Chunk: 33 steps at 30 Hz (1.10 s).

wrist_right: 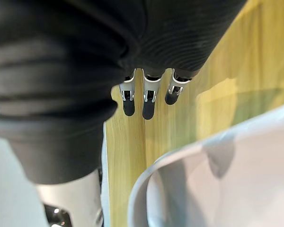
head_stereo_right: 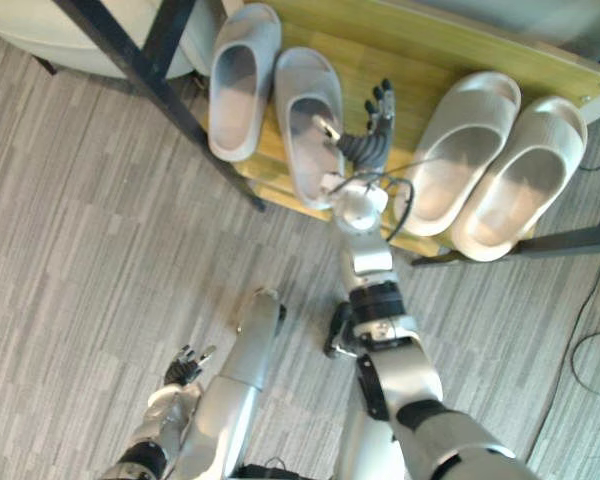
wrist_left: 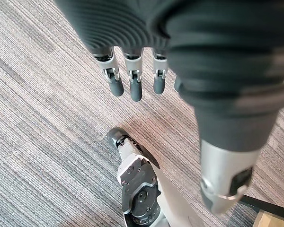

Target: Organize the slippers on the shoe rack

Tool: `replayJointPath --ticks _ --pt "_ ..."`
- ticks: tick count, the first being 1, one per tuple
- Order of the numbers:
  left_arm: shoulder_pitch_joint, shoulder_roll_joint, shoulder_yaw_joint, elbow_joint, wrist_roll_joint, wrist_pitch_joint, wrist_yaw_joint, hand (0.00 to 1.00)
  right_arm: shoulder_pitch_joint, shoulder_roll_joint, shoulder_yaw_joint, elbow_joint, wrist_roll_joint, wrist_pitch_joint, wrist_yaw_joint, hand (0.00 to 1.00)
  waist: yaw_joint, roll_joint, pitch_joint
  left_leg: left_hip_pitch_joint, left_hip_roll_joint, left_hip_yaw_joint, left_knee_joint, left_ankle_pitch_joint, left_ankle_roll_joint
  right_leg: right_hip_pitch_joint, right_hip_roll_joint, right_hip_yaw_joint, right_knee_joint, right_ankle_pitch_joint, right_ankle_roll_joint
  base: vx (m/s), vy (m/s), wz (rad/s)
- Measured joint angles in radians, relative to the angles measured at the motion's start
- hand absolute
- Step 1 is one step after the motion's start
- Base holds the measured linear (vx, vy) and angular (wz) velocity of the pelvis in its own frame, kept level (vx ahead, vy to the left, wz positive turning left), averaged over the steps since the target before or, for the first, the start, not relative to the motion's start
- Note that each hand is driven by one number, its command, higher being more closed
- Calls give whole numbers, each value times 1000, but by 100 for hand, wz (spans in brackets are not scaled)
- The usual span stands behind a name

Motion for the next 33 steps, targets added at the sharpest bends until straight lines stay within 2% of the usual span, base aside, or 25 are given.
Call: replayJointPath --ticks 5,12,19,33 --pt "-9 -1 43 0 0 10 -1 0 142 64 8 -29 -27 -4 9 0 -18 -16 9 34 6 4 -16 0 1 35 2 1 -17 1 1 6 36 -3" --pt "-21 -9 82 4 1 11 -1 0 223 67 32 -63 -64 -34 51 0 -29 -21 9 44 14 17 -30 -1 7 41 2 5 -28 5 9 -1 40 -3" --pt "-24 -10 110 5 1 15 -1 0 262 71 48 -55 -61 -42 83 0 -38 -29 10 51 16 21 -35 1 5 47 3 6 -32 4 8 11 29 -1" --pt "-42 -10 122 23 1 15 0 0 257 109 131 -44 42 -45 120 0 -37 -36 7 50 15 20 -34 1 5 48 0 4 -33 4 7 3 29 0"
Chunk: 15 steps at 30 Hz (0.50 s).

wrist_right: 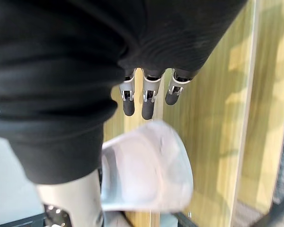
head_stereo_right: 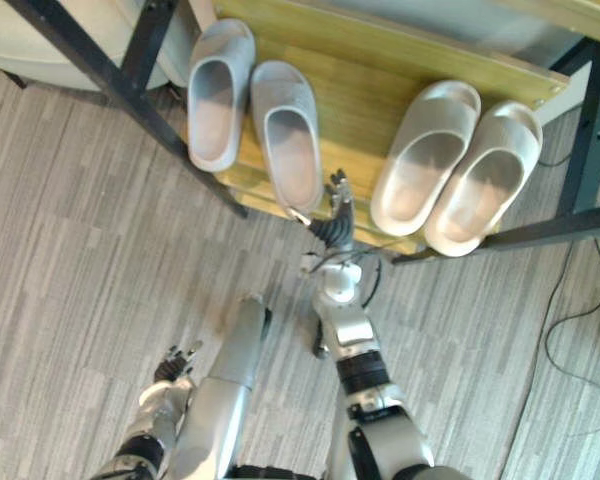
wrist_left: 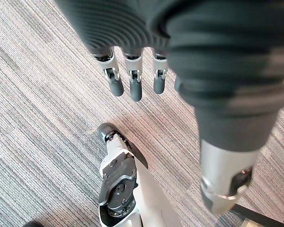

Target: Organize the slippers on the shoe rack

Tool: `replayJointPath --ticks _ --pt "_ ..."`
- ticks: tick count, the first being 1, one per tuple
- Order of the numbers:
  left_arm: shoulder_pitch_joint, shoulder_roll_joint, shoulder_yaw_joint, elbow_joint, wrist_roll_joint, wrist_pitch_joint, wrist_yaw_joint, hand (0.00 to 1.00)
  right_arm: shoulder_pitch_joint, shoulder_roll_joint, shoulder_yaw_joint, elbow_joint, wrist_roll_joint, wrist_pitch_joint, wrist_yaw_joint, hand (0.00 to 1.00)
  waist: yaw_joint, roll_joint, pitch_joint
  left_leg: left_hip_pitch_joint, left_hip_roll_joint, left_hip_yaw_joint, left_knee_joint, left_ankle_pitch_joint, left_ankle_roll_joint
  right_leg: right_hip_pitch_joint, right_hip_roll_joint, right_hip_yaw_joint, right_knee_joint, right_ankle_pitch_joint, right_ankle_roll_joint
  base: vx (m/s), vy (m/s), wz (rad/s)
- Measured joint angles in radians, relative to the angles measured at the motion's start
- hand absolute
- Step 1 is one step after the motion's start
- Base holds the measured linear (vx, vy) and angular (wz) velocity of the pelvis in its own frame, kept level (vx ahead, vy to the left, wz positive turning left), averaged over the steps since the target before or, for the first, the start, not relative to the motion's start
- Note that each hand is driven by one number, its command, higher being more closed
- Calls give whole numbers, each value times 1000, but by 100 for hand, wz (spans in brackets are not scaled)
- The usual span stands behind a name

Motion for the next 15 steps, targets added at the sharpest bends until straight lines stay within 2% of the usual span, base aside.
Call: replayJointPath --ticks 15 --pt "-8 -8 30 3 -1 0 1 0 -145 3 15 52 100 1 -1 0 13 -1 -6 -12 -4 -18 0 0 0 -2 -7 -21 0 -6 -11 1 5 2"
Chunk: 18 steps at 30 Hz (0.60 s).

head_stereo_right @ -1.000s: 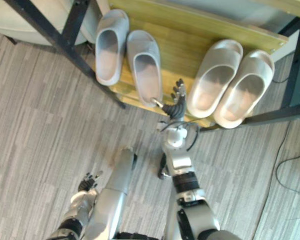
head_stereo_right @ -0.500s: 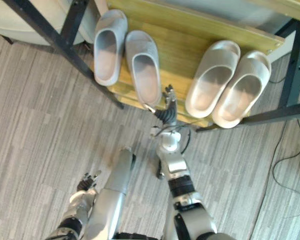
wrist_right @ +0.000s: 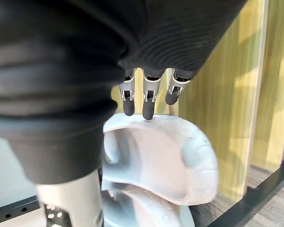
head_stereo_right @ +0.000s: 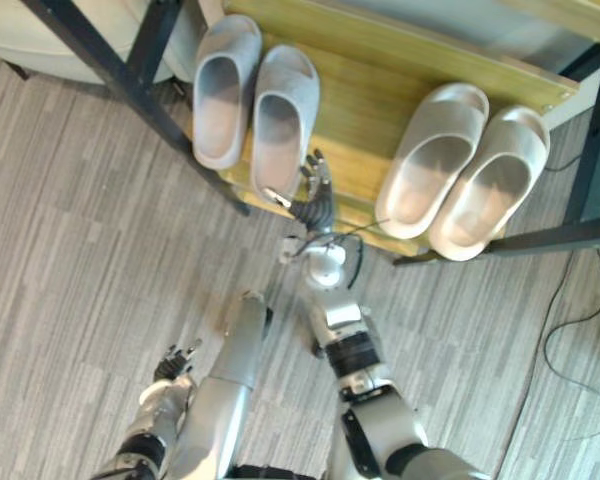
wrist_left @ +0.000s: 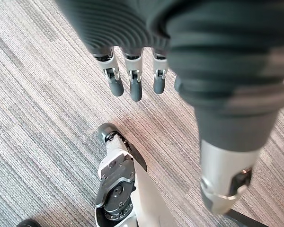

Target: Organize the slippers on the shoe rack

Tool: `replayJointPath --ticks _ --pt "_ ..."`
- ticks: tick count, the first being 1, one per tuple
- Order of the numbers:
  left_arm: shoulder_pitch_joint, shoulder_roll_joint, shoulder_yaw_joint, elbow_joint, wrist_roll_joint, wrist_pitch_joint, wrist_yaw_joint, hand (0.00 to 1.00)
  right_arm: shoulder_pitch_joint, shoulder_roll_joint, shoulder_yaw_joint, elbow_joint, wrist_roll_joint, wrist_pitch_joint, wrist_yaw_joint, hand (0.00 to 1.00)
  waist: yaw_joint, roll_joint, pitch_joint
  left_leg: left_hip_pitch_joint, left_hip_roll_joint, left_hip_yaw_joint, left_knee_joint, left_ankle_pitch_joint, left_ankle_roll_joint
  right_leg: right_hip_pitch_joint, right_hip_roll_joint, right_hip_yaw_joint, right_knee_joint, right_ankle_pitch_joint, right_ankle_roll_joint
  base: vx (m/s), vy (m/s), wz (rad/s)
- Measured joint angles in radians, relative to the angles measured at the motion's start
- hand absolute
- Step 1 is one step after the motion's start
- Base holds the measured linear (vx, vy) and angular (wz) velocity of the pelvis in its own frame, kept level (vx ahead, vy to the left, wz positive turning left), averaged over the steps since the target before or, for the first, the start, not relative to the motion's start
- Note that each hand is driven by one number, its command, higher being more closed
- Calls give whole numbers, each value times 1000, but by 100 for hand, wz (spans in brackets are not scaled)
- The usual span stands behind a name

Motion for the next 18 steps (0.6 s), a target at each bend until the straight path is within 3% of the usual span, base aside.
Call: replayJointPath --ticks 18 --pt "-1 -24 -8 0 -3 -1 0 0 -164 -3 -62 155 93 7 -4 0 29 8 -44 -10 -2 -4 4 0 0 -9 -6 -8 10 -7 -14 2 17 1"
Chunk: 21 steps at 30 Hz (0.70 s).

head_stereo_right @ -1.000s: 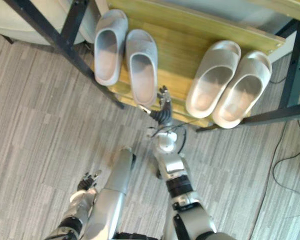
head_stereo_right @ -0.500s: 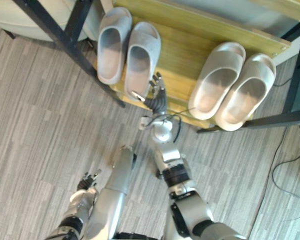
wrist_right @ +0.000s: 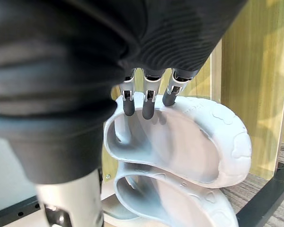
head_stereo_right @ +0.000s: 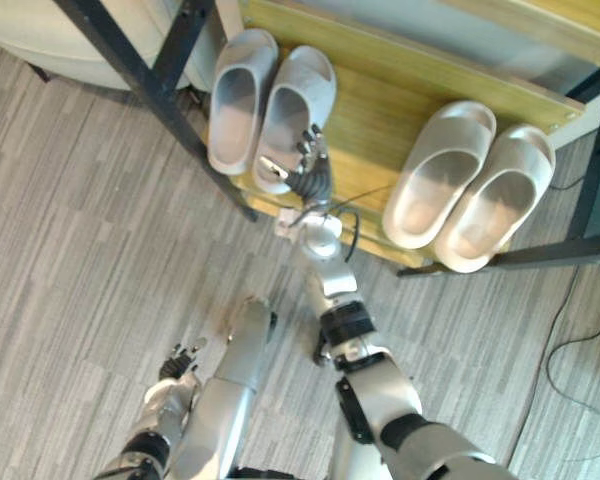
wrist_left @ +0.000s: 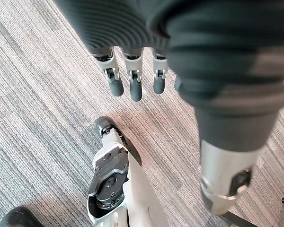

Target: Organize the slippers on the shoe rack

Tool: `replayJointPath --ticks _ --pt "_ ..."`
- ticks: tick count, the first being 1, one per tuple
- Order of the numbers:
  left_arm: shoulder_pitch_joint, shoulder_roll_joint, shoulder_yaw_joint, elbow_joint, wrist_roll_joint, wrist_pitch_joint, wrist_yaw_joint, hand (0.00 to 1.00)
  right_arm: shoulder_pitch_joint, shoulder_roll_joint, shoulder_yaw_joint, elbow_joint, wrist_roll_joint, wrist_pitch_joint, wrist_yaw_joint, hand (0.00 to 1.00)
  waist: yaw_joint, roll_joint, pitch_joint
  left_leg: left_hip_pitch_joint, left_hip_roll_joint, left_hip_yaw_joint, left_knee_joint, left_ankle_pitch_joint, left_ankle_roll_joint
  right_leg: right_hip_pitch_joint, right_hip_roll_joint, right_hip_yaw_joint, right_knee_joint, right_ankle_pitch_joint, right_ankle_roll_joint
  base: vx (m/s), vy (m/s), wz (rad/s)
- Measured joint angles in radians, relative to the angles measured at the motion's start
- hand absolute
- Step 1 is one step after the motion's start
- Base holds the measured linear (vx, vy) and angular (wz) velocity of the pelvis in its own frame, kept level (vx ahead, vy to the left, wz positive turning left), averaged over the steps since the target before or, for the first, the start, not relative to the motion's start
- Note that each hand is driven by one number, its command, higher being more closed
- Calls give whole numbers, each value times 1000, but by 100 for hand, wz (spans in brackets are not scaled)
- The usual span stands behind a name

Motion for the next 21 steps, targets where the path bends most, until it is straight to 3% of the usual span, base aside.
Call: replayJointPath --ticks 9,13,16,21 --pt "-2 -6 -4 4 -10 0 0 0 -5 -14 -14 22 10 6 2 0 0 2 -15 -3 2 1 5 0 0 -7 0 0 8 1 -4 0 15 0" --pt "-1 -13 8 6 -9 1 0 0 106 -49 26 -86 -59 17 10 0 -7 2 -15 42 8 7 -5 0 0 42 4 2 -8 1 -4 4 18 -2" --pt "5 -10 11 5 -7 1 -4 0 208 -88 64 -179 -85 21 41 0 -16 1 -15 108 17 19 -41 0 8 105 6 6 -41 4 3 16 43 -6" --pt "53 7 -12 -5 21 -7 -43 0 479 -187 146 -422 -95 -17 185 0 -54 -5 -33 309 60 81 -260 63 43 297 -2 11 -229 52 28 63 11 -5"
